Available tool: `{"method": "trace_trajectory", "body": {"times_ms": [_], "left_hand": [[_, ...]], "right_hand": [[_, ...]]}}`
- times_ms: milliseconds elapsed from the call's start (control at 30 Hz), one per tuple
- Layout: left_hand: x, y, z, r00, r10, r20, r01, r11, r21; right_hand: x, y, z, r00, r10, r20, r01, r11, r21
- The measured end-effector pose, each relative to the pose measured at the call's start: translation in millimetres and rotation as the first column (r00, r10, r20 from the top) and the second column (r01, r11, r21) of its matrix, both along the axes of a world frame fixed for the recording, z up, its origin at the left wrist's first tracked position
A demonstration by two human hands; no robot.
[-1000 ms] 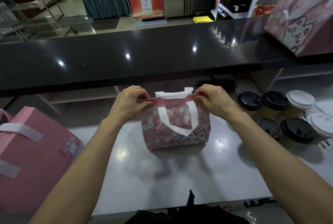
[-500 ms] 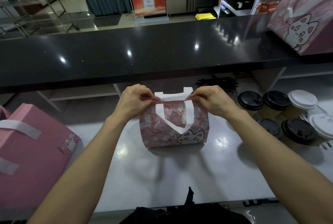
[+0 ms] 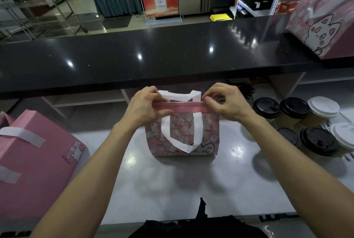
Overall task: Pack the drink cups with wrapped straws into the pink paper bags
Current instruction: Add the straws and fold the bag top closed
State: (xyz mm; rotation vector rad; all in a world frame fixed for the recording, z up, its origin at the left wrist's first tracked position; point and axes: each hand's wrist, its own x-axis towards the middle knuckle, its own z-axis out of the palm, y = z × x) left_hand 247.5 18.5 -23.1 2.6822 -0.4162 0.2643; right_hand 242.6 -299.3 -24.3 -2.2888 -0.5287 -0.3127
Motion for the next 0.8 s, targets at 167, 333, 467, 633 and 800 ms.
{"method": "trace_trajectory", "body": {"times_ms": [167, 333, 467, 633, 800], "left_hand": [[-5.7, -5.4, -0.6, 0.999, -0.044, -0.009, 0.042, 0.989, -0.141], [-12.2, -8.3, 10.3, 0.990, -0.112, 0.083, 0.127, 0.968, -0.215], [-9.9, -7.5, 19.5, 0.993, -0.091, -0.070, 0.080, 0.985, -0.155], [-0.8, -2.6, 23.2, 0.963, -0.124, -0.241, 0.113, 0.992, -0.060], [5.5, -6.1, 13.9, 0.961, -0.107, -0.254, 0.095, 0.994, -0.061]], "right_hand": [[-7.7, 16.4, 4.9, 0.993, 0.115, -0.018, -0.115, 0.993, -0.002], [-2.0, 20.9, 8.8, 0.991, 0.089, -0.099, -0.088, 0.996, 0.014], [0.5, 21.0, 11.3, 0.985, 0.049, -0.164, -0.058, 0.997, -0.055], [4.9, 18.0, 14.1, 0.985, -0.049, -0.163, -0.022, 0.912, -0.409], [2.2, 21.7, 9.6, 0.996, 0.077, -0.045, -0.089, 0.903, -0.420]]}}
